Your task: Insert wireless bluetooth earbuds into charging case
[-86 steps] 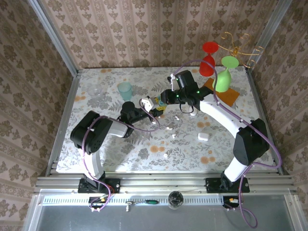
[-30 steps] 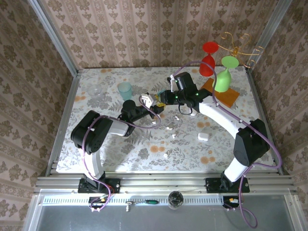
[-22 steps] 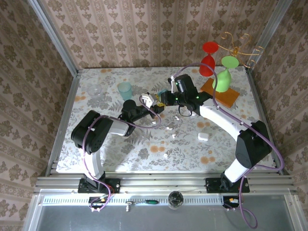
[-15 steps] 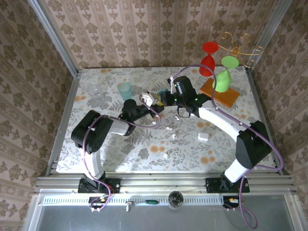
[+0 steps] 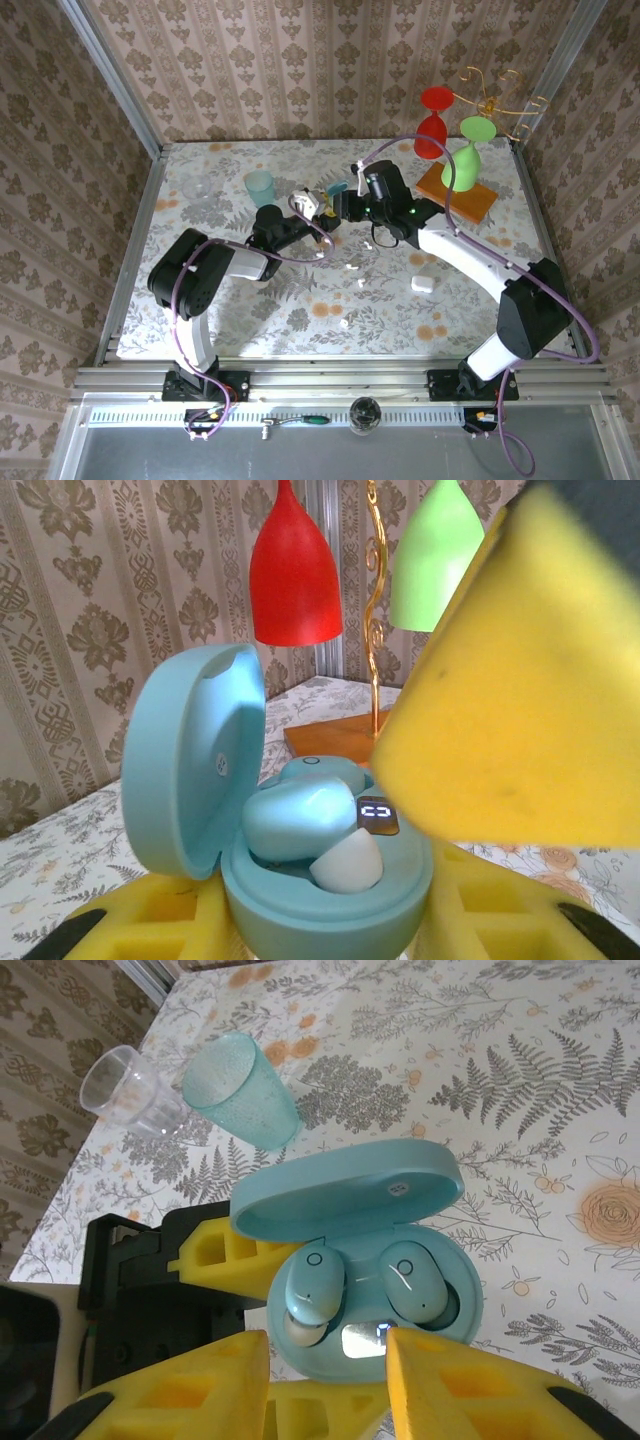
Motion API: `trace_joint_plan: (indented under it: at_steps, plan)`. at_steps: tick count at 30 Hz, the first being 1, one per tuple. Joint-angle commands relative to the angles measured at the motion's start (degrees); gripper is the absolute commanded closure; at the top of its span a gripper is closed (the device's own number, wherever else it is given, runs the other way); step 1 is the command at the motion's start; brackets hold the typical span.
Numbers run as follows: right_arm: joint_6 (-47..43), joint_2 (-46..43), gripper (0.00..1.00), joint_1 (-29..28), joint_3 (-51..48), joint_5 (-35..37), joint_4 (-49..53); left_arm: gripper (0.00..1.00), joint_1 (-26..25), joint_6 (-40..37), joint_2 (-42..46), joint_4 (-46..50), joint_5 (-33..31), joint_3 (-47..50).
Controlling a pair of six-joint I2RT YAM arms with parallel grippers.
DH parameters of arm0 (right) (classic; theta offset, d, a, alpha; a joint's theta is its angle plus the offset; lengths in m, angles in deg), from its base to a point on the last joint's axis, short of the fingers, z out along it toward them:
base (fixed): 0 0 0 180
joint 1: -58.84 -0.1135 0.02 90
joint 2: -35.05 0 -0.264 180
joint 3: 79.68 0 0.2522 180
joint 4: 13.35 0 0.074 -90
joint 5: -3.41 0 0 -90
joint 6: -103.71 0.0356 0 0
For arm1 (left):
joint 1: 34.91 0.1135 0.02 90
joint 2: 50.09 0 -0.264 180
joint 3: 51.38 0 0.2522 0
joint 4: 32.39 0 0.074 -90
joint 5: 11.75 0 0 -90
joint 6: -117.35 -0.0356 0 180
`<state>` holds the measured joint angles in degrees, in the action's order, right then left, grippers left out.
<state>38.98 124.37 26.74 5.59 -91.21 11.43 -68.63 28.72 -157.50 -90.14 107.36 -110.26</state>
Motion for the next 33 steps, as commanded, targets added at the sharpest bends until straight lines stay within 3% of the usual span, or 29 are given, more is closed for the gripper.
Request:
trace_joint_plan:
  at_steps: [1, 21, 33]
  plan:
    - [-0.43, -2.5, 0.62, 0.01, -0.8, 1.64, 0.95, 0.77, 0.23, 0.9, -0.16, -3.03, 0.03, -1.15]
    - [2.41, 1.38, 0.78, 2.14, 3.03, -3.2, 1.69, 0.77, 0.5, -2.69, -0.4, -3.03, 4.37, -0.14]
    - [1.31, -0.45, 0.78, 2.21, 3.26, -3.03, 2.56, 0.77, 0.62, -2.27, -0.24, -3.1, 3.63, -0.25]
